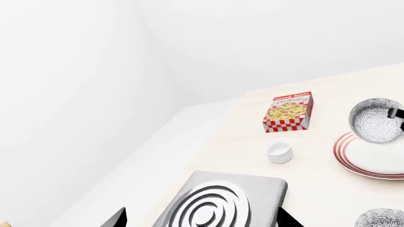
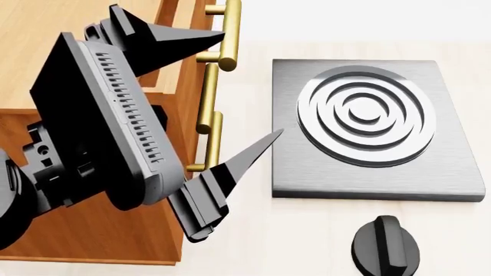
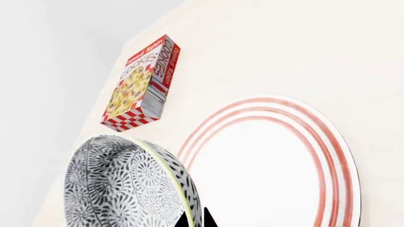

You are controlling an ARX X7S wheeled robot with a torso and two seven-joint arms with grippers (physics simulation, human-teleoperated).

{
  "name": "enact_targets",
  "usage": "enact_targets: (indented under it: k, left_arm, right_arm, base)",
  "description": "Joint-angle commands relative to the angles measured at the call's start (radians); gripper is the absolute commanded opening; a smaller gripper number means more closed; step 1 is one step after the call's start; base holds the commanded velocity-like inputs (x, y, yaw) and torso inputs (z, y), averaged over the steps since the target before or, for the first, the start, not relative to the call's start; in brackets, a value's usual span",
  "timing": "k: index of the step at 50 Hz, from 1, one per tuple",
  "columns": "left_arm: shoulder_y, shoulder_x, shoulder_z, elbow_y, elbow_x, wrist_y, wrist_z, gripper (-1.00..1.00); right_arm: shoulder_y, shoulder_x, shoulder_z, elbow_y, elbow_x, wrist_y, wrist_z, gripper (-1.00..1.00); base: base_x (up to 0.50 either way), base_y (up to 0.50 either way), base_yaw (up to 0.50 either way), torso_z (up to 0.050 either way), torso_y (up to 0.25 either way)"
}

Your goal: Pick the akita bowl on the wooden cabinet and place it on the plate.

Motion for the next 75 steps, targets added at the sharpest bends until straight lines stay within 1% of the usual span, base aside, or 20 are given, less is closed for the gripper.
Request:
enact_targets:
  k: [1,13,32,44,56,69,70,75]
  left_arm:
    - [0.004,-0.001,0.001,-0.003,0.004,0.0,0.004,1.0]
    - [0.018,-0.001,0.002,-0.01,0.012,0.006,0.006,1.0]
    - [0.036,-0.001,0.005,-0.017,0.02,0.013,0.01,1.0]
    - [0.036,0.008,0.005,-0.022,0.022,0.008,0.011,1.0]
    - [0.044,0.013,0.01,-0.037,0.031,0.008,0.02,1.0]
    - [0.05,0.018,0.011,-0.044,0.035,0.009,0.023,1.0]
    - [0.051,0.017,0.012,-0.044,0.036,0.009,0.023,1.0]
    - [0.053,0.012,0.009,-0.04,0.034,0.01,0.021,1.0]
  right_arm:
    - [0.016,-0.009,-0.011,0.083,-0.021,0.011,-0.057,-1.0]
    - [0.037,-0.01,-0.018,0.124,-0.019,0.018,-0.084,-1.0]
    - [0.089,-0.022,-0.058,0.256,-0.025,0.045,-0.137,-1.0]
    - [0.115,-0.043,-0.055,0.324,-0.024,0.03,-0.205,-1.0]
    - [0.166,-0.061,-0.082,0.404,-0.044,0.03,-0.253,-1.0]
    - [0.161,-0.068,-0.07,0.411,-0.046,0.015,-0.262,-1.0]
    - [0.161,-0.07,-0.067,0.409,-0.041,0.014,-0.271,1.0]
    - [0.158,-0.071,-0.064,0.404,-0.047,0.008,-0.274,1.0]
  base:
    - [0.0,0.0,0.0,0.0,0.0]
    - [0.0,0.0,0.0,0.0,0.0]
    - [0.0,0.0,0.0,0.001,0.001]
    - [0.0,0.0,0.0,0.0,0.0]
    - [0.0,0.0,0.0,0.0,0.001]
    - [0.0,0.0,0.0,0.0,0.0]
    - [0.0,0.0,0.0,0.0,0.0]
    - [0.0,0.0,0.0,0.0,0.0]
